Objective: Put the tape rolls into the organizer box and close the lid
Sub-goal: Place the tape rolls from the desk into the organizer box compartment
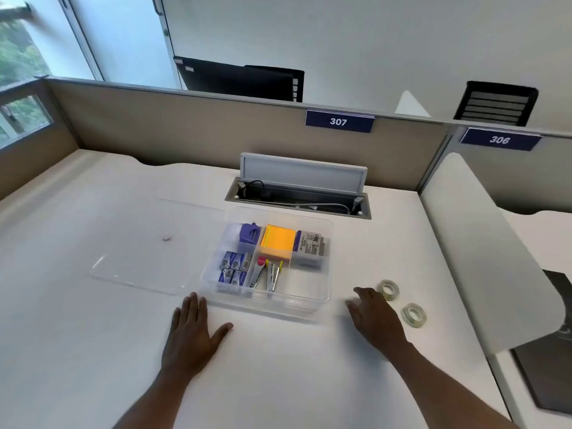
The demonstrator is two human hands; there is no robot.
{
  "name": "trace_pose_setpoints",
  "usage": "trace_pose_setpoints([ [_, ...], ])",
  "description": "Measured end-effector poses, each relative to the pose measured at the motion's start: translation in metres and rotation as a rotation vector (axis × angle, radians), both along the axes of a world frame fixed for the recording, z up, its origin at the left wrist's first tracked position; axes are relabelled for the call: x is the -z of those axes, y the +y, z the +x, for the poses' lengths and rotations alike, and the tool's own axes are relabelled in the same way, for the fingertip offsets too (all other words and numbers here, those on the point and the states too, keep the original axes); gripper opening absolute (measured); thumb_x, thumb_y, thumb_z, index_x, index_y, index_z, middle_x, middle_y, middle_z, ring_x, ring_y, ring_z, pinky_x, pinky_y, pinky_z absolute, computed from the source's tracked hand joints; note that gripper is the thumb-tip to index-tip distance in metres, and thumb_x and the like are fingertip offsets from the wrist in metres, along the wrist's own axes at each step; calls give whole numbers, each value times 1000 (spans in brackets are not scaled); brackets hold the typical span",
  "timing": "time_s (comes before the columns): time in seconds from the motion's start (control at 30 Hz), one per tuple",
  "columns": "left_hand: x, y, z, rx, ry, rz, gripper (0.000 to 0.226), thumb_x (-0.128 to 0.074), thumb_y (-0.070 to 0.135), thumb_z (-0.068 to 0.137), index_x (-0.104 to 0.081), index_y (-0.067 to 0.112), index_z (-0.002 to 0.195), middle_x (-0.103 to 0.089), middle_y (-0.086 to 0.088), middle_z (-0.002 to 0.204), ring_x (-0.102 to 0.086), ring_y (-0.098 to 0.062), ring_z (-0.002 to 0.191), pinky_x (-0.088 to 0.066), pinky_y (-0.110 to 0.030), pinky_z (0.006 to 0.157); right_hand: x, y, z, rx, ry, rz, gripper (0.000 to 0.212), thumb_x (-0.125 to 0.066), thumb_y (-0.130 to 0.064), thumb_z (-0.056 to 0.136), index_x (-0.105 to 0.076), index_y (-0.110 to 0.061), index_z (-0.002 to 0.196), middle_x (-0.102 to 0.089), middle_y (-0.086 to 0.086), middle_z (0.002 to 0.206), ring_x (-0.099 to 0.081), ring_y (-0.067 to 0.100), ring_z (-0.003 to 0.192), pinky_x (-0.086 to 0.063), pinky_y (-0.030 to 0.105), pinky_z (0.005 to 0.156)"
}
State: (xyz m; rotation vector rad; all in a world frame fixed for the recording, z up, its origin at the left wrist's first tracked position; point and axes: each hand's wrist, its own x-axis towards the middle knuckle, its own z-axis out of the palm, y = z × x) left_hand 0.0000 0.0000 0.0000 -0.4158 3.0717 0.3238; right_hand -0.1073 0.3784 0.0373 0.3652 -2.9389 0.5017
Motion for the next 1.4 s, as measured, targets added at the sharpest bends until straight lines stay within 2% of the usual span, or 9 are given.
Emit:
trace_pose_setpoints([
  [0.1,-1,-1,1,-13,28,-5,106,-9,82,78,-26,2,146,-22,-18,155,-16,-28,145,-15,-43,117,-3,7,0,-39,-185,-6,48,-55,-45,88,-52,-18,128,-59,-1,123,-54,19,117,-49,32,88],
  [0.27,-2,1,1,-12,39,-8,105,-11,82,78,-24,4,147,-20,-15,156,-14,-26,145,-14,-42,118,-5,11,-2,-73,-290,2,54,-59,-45,84,-49,-20,131,-56,-2,129,-49,18,122,-43,30,96],
  [0.43,-1,1,0,-22,27,3,105,-12,82,78,-25,4,146,-21,-16,156,-16,-27,145,-15,-44,117,-5,16,-4,-121,-347,-14,54,-63,-39,79,-52,-20,129,-55,-2,129,-49,19,120,-44,32,99],
  [0.7,0,3,-3,-45,4,-19,104,-10,81,78,-23,5,147,-20,-15,156,-15,-27,145,-14,-45,117,-8,24,-15,-281,-300,30,35,-54,-7,75,-67,-8,108,-67,10,111,-62,27,106,-49,31,94],
  [0.83,1,2,-3,-44,11,-22,103,-11,81,78,-25,5,147,-21,-14,156,-16,-26,145,-14,-44,117,-14,16,-23,-260,-264,1,34,-60,-5,75,-66,-2,109,-67,16,106,-62,31,105,-47,32,93],
  [0.97,1,3,-2,-45,11,-33,102,-11,80,78,-20,7,148,-17,-13,157,-12,-25,146,-11,-42,118,-25,1,-36,-64,-118,-247,33,-69,-3,74,-68,-5,106,-64,15,102,-63,27,98,-38,15,86],
  [1.07,1,1,-3,-47,3,-38,102,-10,80,78,-17,8,149,-14,-12,158,-9,-24,146,-10,-42,118,-45,-21,-51,83,-55,-391,35,-73,-5,72,-67,-5,107,-67,15,106,-62,26,104,-35,16,88],
  [1.23,1,1,-4,-45,4,-42,103,-8,81,77,-16,8,149,-13,-11,159,-7,-23,146,-9,-42,118,-69,-59,-66,-117,-91,-341,35,-72,-14,75,-66,-8,109,-66,12,109,-62,24,103,-38,17,86],
  [1.4,2,2,-4,-50,13,-31,101,-11,81,78,-16,8,149,-13,-11,159,-7,-23,146,-9,-42,118,-59,-92,-62,-286,-232,-146,44,-71,-24,75,-62,-13,117,-63,7,121,-58,24,111,-45,31,93],
])
